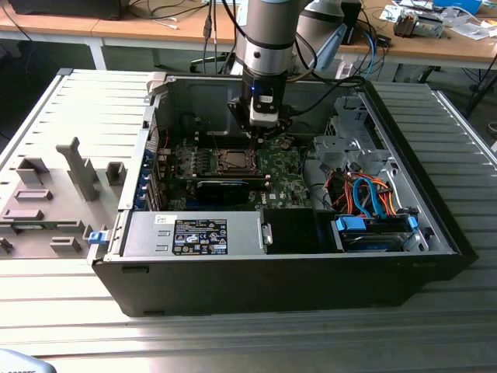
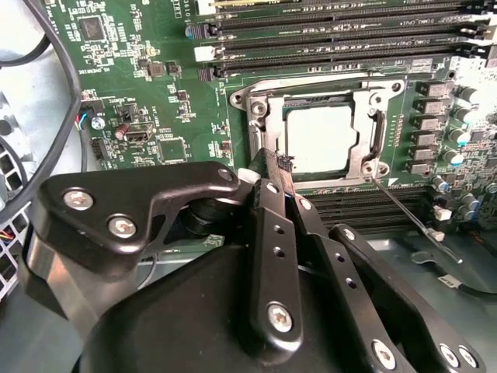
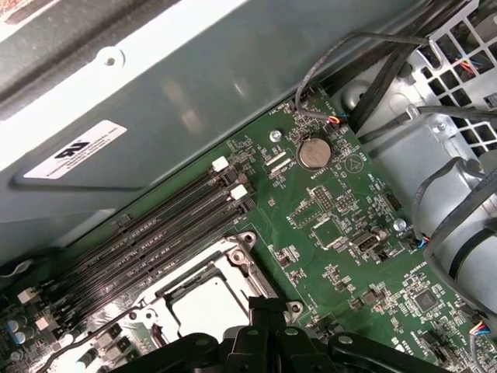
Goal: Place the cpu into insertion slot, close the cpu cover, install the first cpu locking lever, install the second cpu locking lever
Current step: 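Install the first cpu locking lever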
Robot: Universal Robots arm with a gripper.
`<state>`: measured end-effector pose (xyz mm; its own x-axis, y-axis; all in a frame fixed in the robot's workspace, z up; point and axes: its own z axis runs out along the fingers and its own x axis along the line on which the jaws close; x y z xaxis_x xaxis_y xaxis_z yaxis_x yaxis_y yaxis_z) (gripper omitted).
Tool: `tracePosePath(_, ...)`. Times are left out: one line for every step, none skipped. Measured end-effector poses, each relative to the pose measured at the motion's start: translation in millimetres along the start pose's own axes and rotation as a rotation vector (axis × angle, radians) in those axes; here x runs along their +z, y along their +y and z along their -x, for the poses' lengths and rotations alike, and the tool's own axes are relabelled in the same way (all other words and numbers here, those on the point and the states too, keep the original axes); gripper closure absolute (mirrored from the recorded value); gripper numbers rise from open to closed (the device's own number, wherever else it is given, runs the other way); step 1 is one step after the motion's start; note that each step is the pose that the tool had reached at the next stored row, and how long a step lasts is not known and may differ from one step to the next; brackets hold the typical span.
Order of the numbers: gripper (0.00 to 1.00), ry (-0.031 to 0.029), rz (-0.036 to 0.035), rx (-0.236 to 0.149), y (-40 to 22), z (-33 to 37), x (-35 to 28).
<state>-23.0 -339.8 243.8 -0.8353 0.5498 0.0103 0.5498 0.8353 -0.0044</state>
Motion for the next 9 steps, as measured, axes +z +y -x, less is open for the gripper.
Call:
tracePosePath(0.89, -0.0001, 0.0000, -0.003, 0.0, 0.0, 0.0)
tracePosePath(0.89, -0.0001, -0.0001, -0.006, 0.0, 0.0, 0.0)
tracePosePath(0.89, 0.0000, -0.0001, -0.008, 0.0, 0.0, 0.0)
tracePosePath(0.89, -0.0001, -0.0001, -0.011, 0.0, 0.0, 0.0)
tracePosePath(0.89, -0.0001, -0.0001, -0.015, 0.0, -0.1, 0.0)
tracePosePath(0.89, -0.0001, -0.0002, -0.019, 0.0, 0.0, 0.0)
tracePosePath(0.89, -0.0001, -0.0002, -0.021, 0.0, 0.0, 0.0)
tracePosePath(0.89, -0.0001, -0.0003, -0.026, 0.0, 0.0, 0.0)
tracePosePath(0.89, -0.0002, -0.0003, -0.030, 0.0, 0.0, 0.0)
